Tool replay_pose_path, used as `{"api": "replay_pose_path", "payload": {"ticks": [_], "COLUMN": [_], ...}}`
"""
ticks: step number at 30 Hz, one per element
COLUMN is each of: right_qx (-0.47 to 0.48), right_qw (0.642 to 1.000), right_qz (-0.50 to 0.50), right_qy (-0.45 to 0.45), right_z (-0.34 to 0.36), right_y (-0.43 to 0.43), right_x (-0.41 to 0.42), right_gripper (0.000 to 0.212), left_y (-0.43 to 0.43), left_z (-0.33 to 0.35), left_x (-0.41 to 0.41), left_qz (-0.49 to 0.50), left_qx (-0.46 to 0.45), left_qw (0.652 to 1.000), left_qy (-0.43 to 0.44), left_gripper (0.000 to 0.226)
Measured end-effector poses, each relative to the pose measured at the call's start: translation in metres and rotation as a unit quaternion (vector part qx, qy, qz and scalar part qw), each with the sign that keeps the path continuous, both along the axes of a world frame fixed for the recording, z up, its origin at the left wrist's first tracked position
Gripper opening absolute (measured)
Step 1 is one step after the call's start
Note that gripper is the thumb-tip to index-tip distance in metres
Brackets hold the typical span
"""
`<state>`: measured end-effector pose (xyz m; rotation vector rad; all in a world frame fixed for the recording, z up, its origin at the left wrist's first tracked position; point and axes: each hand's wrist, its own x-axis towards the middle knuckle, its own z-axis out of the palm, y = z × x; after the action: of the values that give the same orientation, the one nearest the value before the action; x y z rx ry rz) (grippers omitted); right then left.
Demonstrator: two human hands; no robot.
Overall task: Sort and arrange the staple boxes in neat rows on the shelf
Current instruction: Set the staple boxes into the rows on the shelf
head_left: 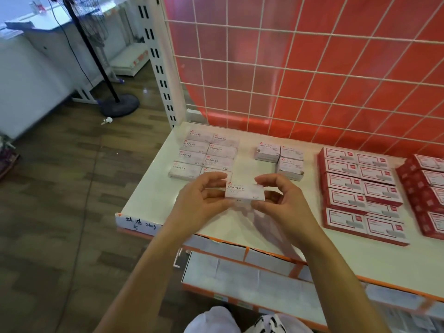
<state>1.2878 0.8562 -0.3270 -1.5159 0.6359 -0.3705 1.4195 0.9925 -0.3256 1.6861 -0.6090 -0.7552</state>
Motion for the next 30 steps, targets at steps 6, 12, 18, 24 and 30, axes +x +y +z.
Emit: {"api": "replay_pose_path", "payload": {"ticks": [6,12,18,24,30], "right_qx": [0.046,-0.006,-0.133,-0.205,-0.222], "right_qw": [0.999,1.0,0.987,0.973,0.97], "right_qz": [0.004,0.013,0.043,0.063,0.047], "right_qy": [-0.009,0.028,0.081,0.09,0.091], "right_z": [-0.008,-0.011,-0.012,-0.012,-0.014], "right_y": [0.016,0.02,0.033,0.041,0.04], "right_x": [0.009,0.013,0.024,0.034,0.036], "right_gripper": [0.039,0.035,0.035,0.035,0.027], "left_y": [0.016,0.026,0.035,0.051,0.063], "left_z": [-0.004,-0.002,-0.001,0.0,0.006], "left_x": [0.013,0.023,0.037,0.055,0.077], "left_qz": [-0.021,-0.059,-0.076,-0.059,-0.013], "left_qx": [0.018,0.036,0.132,0.156,0.143], "left_qw": [0.999,0.997,0.982,0.973,0.977], "left_qy": [0.018,0.03,-0.112,-0.162,-0.161], "left_gripper": [0.046,0.045,0.043,0.039,0.039]}}
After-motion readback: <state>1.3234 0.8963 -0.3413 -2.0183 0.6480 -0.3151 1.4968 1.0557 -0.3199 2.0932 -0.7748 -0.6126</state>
